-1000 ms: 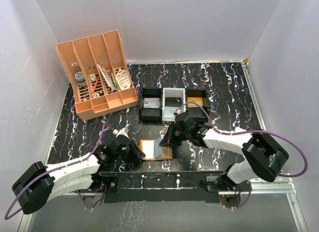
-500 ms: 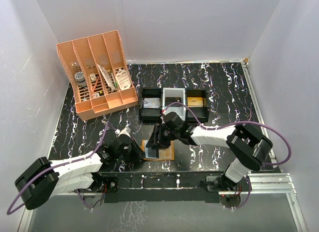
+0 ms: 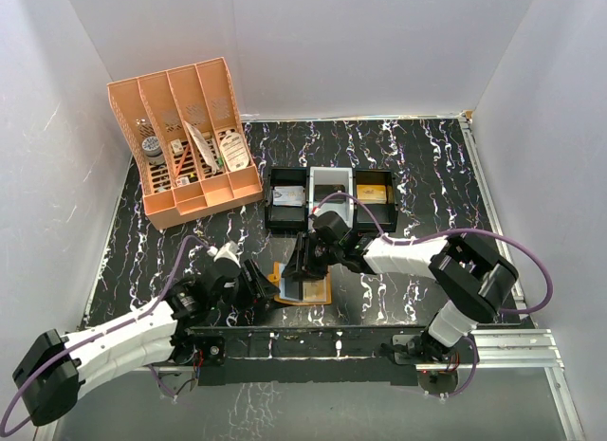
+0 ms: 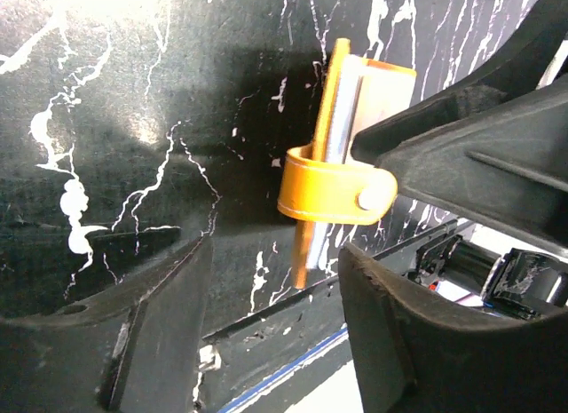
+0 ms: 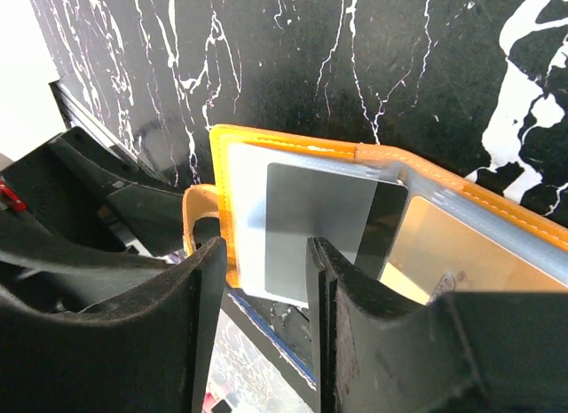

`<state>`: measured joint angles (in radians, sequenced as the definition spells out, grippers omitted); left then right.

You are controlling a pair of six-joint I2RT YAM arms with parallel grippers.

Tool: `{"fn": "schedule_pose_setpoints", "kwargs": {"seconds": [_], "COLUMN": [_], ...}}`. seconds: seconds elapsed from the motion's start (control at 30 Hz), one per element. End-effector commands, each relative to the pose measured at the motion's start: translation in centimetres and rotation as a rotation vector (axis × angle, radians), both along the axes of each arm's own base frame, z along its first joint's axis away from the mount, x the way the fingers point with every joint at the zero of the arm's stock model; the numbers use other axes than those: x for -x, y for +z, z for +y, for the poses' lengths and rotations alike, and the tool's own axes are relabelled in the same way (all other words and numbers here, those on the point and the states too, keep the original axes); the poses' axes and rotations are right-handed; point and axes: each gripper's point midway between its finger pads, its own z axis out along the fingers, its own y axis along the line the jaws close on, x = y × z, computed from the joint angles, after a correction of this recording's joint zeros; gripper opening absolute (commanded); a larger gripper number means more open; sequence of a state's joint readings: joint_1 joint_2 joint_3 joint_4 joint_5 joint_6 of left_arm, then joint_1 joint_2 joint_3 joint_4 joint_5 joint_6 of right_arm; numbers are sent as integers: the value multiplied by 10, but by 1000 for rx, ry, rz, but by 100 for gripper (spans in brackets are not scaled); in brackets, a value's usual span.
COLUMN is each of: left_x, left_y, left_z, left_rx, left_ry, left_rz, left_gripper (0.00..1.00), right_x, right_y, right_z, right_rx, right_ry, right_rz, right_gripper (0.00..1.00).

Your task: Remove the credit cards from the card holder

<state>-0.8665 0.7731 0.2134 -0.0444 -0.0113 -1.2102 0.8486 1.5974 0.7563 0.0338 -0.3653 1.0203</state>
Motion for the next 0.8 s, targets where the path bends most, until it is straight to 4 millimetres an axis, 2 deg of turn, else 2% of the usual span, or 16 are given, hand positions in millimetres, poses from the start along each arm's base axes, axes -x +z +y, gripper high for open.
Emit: {"fn": "schedule_pose_setpoints", "kwargs": {"seconds": [0.0, 0.1, 0.23, 0.37, 0.6, 0.77], "left_x": [-5, -9, -6, -7, -7, -11], "left_y": [25, 30, 25, 22, 16, 15], "left_z": [4, 7, 5, -1, -11, -20], "left_rx": [-31, -73, -86, -77, -86, -86], "left_ry": [-5, -2, -30, -53, -108, -164], "left_rz": [-46, -59, -47, -48, -37, -70], "left_gripper": [60, 62, 60, 59, 59, 50], "right_x": [-7, -9, -15, -25, -33, -35], "right_y": [8, 9, 21, 33, 42, 53], "right_z": [4, 6, 4, -9, -39, -51], "right_rx": [-23, -20, -29, -1, 21, -45], "right_ry": [7, 7, -20, -102, -255, -324], "right_rz": [-47, -50, -82, -135, -199, -254], "right_gripper": [38, 35, 30, 30, 31, 36]}}
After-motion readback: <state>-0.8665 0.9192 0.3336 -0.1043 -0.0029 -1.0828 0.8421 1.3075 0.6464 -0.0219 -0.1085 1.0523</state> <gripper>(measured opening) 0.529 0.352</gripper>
